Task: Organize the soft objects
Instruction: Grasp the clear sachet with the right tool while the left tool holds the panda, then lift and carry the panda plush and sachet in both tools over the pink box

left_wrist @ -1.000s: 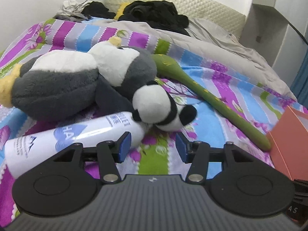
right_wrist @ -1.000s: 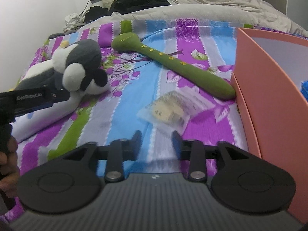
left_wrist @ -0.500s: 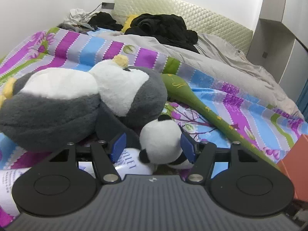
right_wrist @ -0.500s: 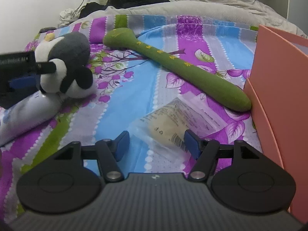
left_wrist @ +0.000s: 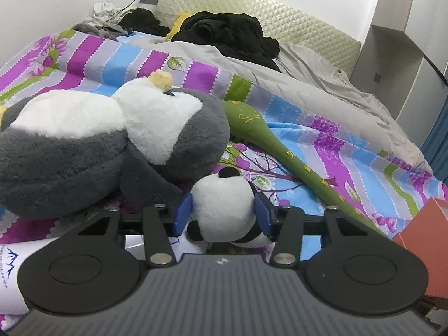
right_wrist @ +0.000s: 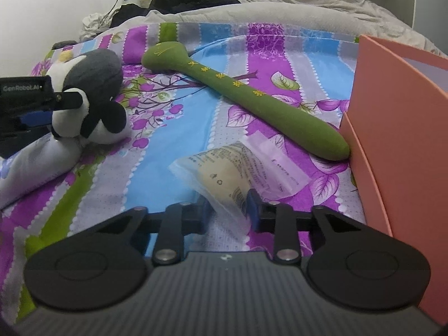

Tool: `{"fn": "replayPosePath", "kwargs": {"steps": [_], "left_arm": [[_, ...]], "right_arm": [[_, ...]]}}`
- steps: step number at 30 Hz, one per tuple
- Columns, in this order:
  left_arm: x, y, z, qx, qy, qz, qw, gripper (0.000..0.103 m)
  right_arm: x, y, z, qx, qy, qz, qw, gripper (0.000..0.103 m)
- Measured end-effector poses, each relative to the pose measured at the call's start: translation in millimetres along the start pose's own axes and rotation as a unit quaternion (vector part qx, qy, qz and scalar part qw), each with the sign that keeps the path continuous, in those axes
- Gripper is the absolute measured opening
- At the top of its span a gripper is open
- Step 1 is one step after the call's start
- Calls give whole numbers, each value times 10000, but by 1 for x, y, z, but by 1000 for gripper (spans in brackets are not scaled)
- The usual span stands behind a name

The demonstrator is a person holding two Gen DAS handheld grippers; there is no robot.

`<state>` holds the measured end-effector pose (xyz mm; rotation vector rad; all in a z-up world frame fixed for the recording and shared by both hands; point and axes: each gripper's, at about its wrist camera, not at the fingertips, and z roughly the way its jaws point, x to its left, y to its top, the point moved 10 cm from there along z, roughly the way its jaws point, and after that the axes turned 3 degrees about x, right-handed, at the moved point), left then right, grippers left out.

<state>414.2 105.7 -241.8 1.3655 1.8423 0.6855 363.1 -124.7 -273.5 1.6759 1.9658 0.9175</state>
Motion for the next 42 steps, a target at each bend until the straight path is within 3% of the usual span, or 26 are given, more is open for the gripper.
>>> {"fn": "replayPosePath", "kwargs": {"steps": [3, 9, 19, 29, 42], "left_arm": [[-3, -3, -8, -29, 19, 35, 10000, 53], [-10, -17, -32, 46, -69, 1, 10000, 53], [-9, -63, -81, 423, -73, -144, 9990, 53], [-20, -104, -137, 732, -114, 136, 9972, 52], [-49, -151, -204, 1137, -492, 78, 9923, 51]], "right_arm": [[1, -1, -8, -23, -3, -32, 10000, 21], [4, -5, -26, -25, 34, -136, 9999, 19], [16, -25, -66, 72, -21, -504, 9987, 18], [20, -51, -113, 244, -102, -920, 9954, 17], [27, -90, -160, 514, -426, -1809, 9812, 18]]}}
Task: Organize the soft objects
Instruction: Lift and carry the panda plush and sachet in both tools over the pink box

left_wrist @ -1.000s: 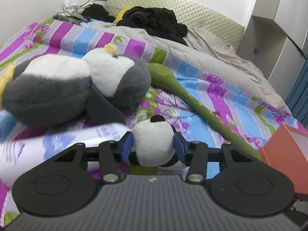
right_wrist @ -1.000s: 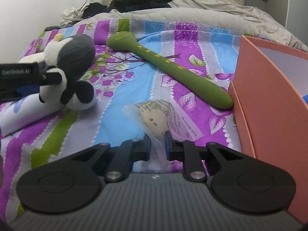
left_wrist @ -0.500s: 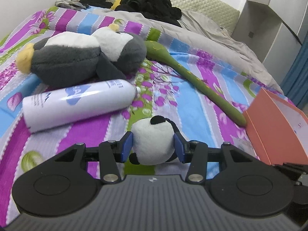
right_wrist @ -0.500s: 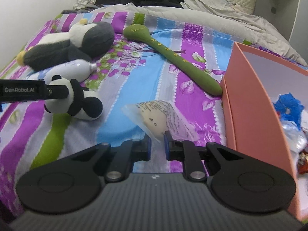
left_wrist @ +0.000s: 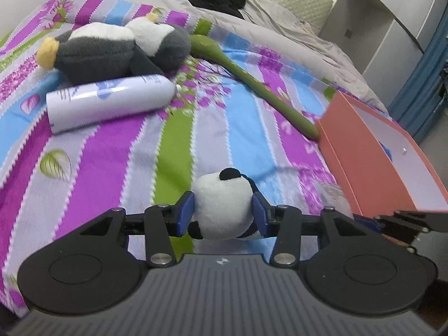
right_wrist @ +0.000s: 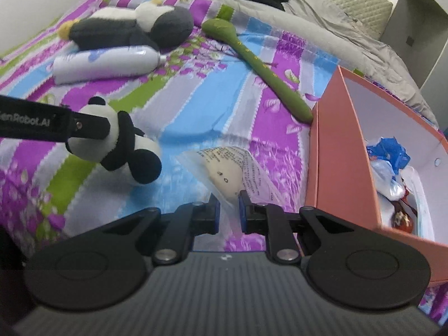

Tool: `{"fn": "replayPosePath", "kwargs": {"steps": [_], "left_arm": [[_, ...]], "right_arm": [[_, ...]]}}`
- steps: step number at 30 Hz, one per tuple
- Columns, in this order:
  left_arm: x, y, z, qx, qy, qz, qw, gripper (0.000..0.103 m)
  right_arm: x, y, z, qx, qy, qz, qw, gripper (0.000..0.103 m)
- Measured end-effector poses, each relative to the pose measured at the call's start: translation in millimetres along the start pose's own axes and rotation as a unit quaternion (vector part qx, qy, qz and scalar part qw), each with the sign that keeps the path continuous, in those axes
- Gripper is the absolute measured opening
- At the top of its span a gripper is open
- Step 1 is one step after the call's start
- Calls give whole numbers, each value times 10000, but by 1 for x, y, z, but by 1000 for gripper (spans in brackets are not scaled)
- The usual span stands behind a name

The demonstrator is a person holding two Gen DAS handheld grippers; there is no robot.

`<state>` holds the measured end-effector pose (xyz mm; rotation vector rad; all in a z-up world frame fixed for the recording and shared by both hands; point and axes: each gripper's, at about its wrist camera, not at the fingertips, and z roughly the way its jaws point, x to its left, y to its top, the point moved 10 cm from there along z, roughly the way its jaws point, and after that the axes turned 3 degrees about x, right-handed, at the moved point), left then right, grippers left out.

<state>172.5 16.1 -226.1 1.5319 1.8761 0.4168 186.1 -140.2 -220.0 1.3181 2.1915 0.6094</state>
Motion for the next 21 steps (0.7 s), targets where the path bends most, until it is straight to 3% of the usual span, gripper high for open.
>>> {"fn": "replayPosePath", "kwargs": {"steps": [7, 10, 12, 14, 17, 21], "left_arm": [[-13, -20, -6, 300, -183, 133, 9993, 53], [-12, -22, -7, 397, -292, 98, 9987, 61], [-11, -22, -7, 450, -401, 42, 9982, 70], [-8, -24, -7, 504, -462, -13, 9977, 70], [-3, -27, -5, 587, -498, -63, 9970, 71], [3, -30, -4, 672, -587, -243, 9957, 71]], "right_arm": [[2, -22, -3, 383, 276, 251, 9986, 20], [1, -30, -4, 554, 376, 494, 9965, 26], [0, -34, -7, 591, 543, 752, 9939, 44], [-1, -37, -9, 628, 732, 1066, 9896, 57], [0, -40, -9, 648, 923, 1454, 9829, 58], [-3, -38, -6, 614, 873, 1884, 9763, 58]]}}
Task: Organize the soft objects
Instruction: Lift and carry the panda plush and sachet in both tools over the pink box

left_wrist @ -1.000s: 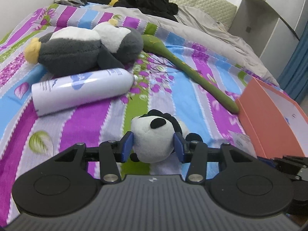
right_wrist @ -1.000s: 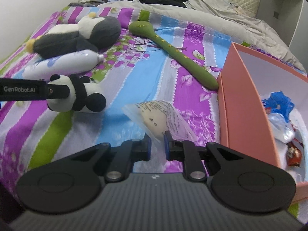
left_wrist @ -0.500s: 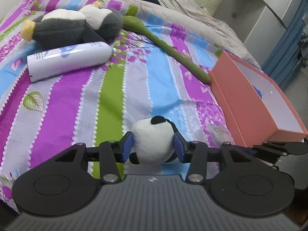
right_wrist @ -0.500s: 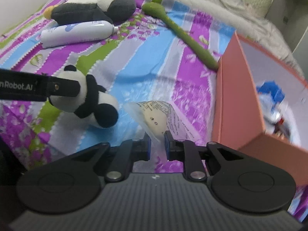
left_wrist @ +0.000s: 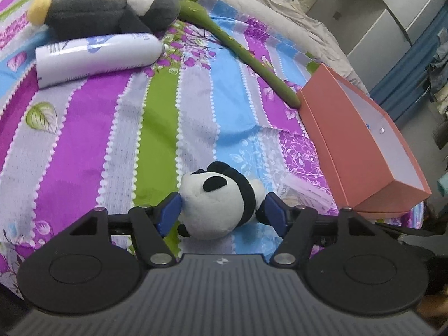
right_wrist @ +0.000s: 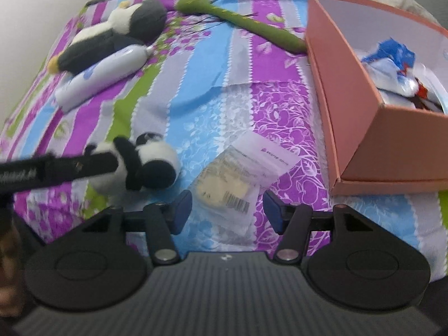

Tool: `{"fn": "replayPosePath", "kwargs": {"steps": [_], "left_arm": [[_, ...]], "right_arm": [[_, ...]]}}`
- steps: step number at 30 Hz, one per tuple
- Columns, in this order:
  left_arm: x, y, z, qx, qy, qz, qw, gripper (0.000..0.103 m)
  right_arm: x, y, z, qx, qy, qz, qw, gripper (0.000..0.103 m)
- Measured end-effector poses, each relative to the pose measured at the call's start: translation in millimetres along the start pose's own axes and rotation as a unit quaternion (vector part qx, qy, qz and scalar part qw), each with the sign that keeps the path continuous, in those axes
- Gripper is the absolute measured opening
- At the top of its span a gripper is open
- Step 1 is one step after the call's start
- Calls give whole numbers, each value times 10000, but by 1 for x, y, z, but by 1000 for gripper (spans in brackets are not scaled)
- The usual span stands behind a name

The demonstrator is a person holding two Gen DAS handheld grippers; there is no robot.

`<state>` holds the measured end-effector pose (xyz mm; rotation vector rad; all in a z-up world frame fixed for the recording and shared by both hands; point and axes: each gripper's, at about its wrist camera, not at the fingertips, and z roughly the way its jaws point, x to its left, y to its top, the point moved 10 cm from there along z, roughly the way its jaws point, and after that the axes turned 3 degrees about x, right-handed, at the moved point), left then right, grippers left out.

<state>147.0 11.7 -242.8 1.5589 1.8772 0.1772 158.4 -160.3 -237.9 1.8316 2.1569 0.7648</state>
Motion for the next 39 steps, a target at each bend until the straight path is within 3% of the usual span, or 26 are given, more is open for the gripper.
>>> {"fn": "replayPosePath", "kwargs": {"steps": [4, 8, 17, 34, 39], "left_arm": [[6, -1, -3, -17, -44, -85, 10000, 74], [11, -2, -6, -14, -79, -172, 9998, 75], [22, -5, -9, -5, 27, -216, 9998, 76], [29, -1, 10, 30, -102, -403, 9991, 74], [28, -2, 18, 58, -100, -448, 9989, 59]], "right_arm": [[-1, 6, 5, -82, -1, 373, 9993, 59], [-1, 7, 19, -34, -254, 410, 9988, 59], [1, 3, 37, -57, -297, 484, 9984, 60], [-1, 5, 24, -36, -172, 367, 9992, 35], [-6, 4, 18, -34, -194, 368, 9991, 35]]}}
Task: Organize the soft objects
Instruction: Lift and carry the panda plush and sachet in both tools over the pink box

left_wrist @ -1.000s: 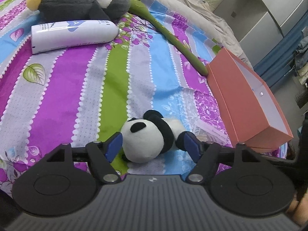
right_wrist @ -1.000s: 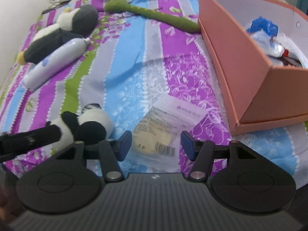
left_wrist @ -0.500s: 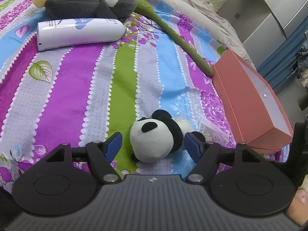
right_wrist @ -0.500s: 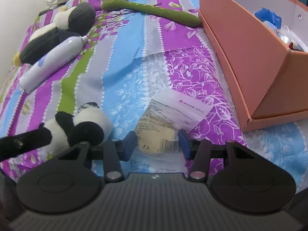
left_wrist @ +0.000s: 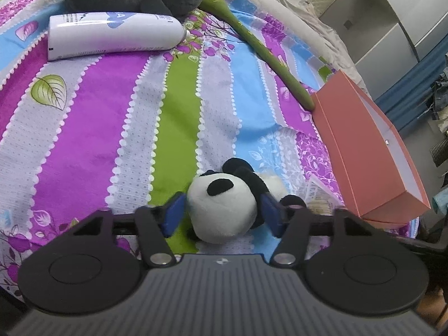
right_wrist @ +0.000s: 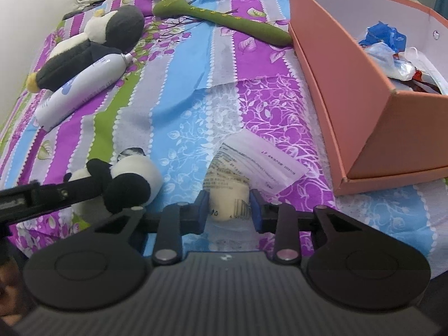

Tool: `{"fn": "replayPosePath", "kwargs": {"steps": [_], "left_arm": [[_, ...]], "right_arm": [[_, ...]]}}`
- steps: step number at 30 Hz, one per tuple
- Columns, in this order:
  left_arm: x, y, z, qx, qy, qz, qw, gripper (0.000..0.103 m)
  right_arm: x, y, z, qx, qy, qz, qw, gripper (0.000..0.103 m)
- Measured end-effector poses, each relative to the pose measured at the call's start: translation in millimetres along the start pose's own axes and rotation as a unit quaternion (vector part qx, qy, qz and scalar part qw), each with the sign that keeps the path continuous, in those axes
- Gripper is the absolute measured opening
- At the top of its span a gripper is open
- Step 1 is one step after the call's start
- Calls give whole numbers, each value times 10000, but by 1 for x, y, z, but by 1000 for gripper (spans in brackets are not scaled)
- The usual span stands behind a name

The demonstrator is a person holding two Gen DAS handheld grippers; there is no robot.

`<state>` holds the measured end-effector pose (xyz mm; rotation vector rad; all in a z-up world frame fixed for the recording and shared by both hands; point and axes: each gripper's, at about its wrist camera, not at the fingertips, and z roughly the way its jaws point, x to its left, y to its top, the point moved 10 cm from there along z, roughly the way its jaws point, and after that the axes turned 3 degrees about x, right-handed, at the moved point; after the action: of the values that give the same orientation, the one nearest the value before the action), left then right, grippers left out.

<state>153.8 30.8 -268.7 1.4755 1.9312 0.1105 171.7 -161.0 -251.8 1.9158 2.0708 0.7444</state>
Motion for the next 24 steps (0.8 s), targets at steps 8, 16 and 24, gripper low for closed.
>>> {"fn": "replayPosePath", "kwargs": {"steps": [8, 16, 24], "left_arm": [[-8, 4, -7, -159, 327, 171, 9992, 56], [-23, 11, -35, -403, 519, 289, 9974, 55], [-43, 22, -76, -679, 556, 318, 9956, 55]], "right_arm": [[-1, 6, -15, -124, 17, -84, 9999, 35], [5, 19, -45, -353, 139, -198, 9991, 35], [14, 32, -86, -642, 288, -337, 9970, 35]]}}
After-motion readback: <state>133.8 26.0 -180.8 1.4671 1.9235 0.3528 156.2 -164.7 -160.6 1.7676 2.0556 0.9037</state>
